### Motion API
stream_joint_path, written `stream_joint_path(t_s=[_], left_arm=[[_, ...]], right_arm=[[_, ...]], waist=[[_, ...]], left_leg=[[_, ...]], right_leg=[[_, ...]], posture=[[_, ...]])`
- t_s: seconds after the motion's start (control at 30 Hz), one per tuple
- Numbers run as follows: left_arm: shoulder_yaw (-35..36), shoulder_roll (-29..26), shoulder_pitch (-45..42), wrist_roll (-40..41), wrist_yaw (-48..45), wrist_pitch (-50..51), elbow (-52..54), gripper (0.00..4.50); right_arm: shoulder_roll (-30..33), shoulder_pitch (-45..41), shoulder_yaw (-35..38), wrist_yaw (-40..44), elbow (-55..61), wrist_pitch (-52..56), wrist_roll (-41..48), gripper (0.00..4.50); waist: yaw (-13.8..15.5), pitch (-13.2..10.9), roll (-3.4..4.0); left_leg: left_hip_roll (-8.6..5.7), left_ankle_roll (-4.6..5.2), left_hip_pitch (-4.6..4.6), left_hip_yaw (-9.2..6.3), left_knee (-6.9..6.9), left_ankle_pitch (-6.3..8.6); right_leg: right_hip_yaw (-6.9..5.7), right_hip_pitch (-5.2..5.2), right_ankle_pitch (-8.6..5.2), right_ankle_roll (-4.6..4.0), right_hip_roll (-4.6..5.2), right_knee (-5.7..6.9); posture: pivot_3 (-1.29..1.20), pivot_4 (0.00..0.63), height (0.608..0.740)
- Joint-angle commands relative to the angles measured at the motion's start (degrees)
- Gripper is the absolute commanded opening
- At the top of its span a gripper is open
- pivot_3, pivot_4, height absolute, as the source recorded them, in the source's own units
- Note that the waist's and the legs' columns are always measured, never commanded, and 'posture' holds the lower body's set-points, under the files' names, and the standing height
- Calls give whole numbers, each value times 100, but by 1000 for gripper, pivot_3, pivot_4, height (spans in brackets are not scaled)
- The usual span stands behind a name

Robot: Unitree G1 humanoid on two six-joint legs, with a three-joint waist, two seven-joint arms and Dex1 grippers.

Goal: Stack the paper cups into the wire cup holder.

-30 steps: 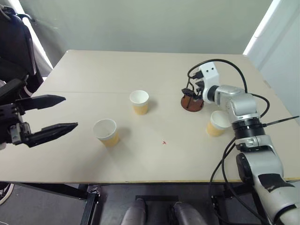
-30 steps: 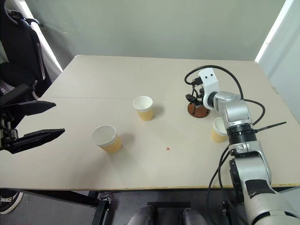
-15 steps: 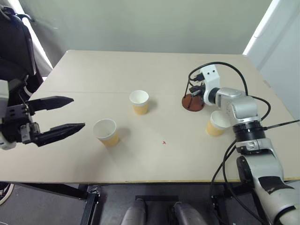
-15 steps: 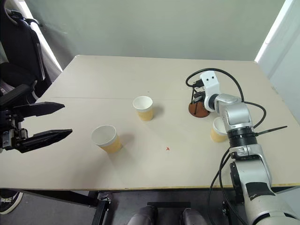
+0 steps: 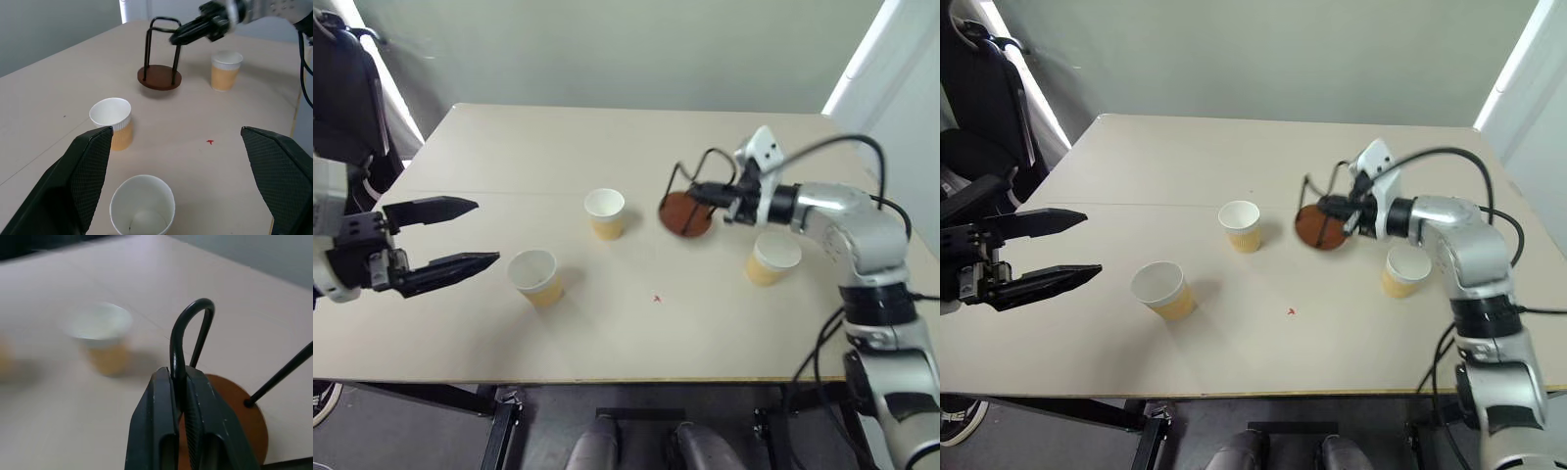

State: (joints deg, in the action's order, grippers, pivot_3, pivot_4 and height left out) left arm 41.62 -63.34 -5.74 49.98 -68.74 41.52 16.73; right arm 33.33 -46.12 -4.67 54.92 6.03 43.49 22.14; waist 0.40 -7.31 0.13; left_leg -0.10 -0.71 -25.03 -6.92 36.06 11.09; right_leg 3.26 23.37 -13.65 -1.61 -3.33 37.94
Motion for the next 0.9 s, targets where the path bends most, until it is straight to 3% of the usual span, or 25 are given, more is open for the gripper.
stream_joint_path(t_s=[0.03, 0.5, 0.9], left_arm=[[-212, -167, -244, -66, -61, -160, -106, 4500], [-410, -108, -326, -90, 49, -194, -74, 4500], [-279, -156, -224, -64, 108, -151, 8, 4500]], right_arm=[[415, 344, -595, 1044, 1043, -134, 377, 54], [626, 532, -1440, 2030, 1245, -1194, 48, 54], [511, 518, -1834, 2351, 574, -2223, -673, 54]], waist=[[-7, 1, -2], [-25, 2, -4], [-25, 3, -4]], left_leg=[[2, -2, 1, -1, 0, -1], [6, 9, 11, -2, 4, -21], [7, 9, 12, -2, 5, -17]], right_leg=[[0, -4, 0, 0, -3, -1], [3, -10, 5, -7, -8, 4], [3, -12, 5, -7, -8, 4]], posture=[[0, 150, 740], [0, 150, 740], [0, 150, 740]])
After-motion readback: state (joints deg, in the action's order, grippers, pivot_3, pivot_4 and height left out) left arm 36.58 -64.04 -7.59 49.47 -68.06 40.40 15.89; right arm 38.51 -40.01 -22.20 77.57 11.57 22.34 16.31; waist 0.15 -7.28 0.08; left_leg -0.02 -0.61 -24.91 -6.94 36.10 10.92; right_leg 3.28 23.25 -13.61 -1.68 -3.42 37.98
